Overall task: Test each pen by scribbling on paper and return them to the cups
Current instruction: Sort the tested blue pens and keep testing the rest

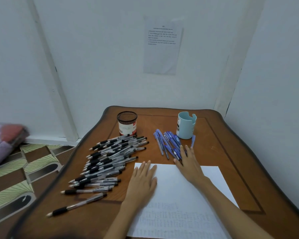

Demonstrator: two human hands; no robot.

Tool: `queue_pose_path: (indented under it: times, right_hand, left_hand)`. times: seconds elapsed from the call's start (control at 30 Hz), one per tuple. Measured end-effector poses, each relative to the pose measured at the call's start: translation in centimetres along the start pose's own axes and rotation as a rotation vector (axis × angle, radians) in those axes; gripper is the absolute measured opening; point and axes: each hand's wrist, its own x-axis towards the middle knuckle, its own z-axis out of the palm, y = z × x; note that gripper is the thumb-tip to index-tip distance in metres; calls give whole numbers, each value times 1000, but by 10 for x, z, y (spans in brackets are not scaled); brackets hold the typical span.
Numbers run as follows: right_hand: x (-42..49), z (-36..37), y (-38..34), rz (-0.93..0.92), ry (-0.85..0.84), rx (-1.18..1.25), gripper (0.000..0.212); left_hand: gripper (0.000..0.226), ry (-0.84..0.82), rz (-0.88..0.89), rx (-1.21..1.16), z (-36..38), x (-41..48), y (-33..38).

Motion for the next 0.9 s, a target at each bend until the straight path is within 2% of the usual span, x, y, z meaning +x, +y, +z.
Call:
queue_pose_path:
  times: [0.33, 0.4, 0.43, 0.5, 0.57, 0.7, 0.9]
  right_hand:
    - [-4, 2, -10, -242, 7, 94, 51]
    - [-6, 5, -14, -197, 136, 66, 64]
    - [-6, 6, -17, -108, 167, 36, 72]
    - [-3, 8, -22, 99, 65, -2, 83]
    - [-1, 9, -25, 156, -61, -77, 87]
    - [6, 14, -26, 107, -62, -91, 76]
    - [26, 17, -32, 67, 111, -139, 60]
  left_hand:
    - [51, -54, 26, 23, -1, 7, -5]
    - [52, -60, 25, 21, -1, 7, -5]
    - [52, -62, 23, 20, -1, 7, -6]
    - [52, -62, 18, 22, -1, 7, -5]
    - [52, -68, 13, 29, -1, 8, -5]
    - [52, -58, 0, 31, 0, 9, -5]
    - [53, -65, -1, 49, 2, 11, -5]
